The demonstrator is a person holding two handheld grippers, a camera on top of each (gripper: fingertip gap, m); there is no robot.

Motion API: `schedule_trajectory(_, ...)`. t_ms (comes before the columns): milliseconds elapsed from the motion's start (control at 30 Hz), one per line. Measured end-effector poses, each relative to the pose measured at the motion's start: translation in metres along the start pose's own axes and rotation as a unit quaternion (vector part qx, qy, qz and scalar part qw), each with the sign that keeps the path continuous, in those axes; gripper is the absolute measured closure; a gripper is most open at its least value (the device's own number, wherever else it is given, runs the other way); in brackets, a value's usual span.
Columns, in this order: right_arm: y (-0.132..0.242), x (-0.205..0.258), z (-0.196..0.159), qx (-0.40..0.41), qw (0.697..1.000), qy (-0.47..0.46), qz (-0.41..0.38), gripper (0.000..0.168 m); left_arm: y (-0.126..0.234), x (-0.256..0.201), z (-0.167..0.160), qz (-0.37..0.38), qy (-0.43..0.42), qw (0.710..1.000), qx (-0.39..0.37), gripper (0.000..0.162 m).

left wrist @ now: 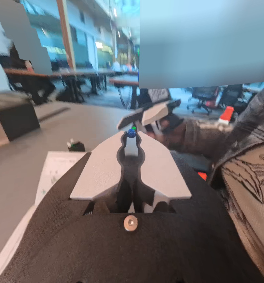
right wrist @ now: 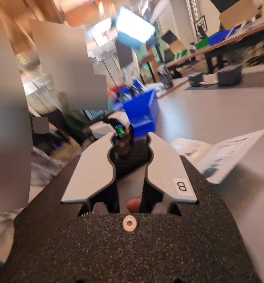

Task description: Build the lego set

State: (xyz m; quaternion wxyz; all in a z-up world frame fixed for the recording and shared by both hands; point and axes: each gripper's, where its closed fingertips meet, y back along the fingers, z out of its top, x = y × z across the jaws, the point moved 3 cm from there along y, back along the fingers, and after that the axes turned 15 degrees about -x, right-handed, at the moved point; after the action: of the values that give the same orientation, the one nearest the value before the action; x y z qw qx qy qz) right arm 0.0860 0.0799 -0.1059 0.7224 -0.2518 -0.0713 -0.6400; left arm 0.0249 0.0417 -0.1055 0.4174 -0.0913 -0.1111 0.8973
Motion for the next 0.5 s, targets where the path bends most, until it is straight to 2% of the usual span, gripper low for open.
schedule_trajectory(33,0.001,-0.002,-0.001,0.046,0.996,0.075,-0.002,0.135,0.003,0.003,-0.009,-0.002,0.008,0.999,0.045,0.15)
schedule_trajectory(100,0.002,-0.004,-0.007,0.148,0.97,0.195,0.003,0.138,0.009,0.007,-0.025,-0.01,0.011,0.992,0.123,0.15)
schedule_trajectory(167,0.001,-0.005,-0.018,0.229,0.936,0.266,0.013,0.136,0.011,0.008,-0.031,-0.021,0.012,0.988,0.155,0.15)
schedule_trajectory(233,-0.004,-0.006,-0.028,0.267,0.918,0.293,0.021,0.137,0.01,0.01,-0.031,-0.026,0.01,0.986,0.166,0.15)
schedule_trajectory(300,-0.006,-0.007,-0.038,0.285,0.909,0.304,0.025,0.146,0.011,0.012,-0.031,-0.027,0.005,0.984,0.176,0.15)
schedule_trajectory(367,-0.008,-0.011,-0.043,0.282,0.906,0.316,0.018,0.155,0.012,0.013,-0.032,-0.027,0.004,0.983,0.182,0.15)
schedule_trajectory(500,-0.01,-0.014,-0.05,0.277,0.912,0.303,0.016,0.163,0.013,0.015,-0.036,-0.032,0.012,0.981,0.19,0.15)
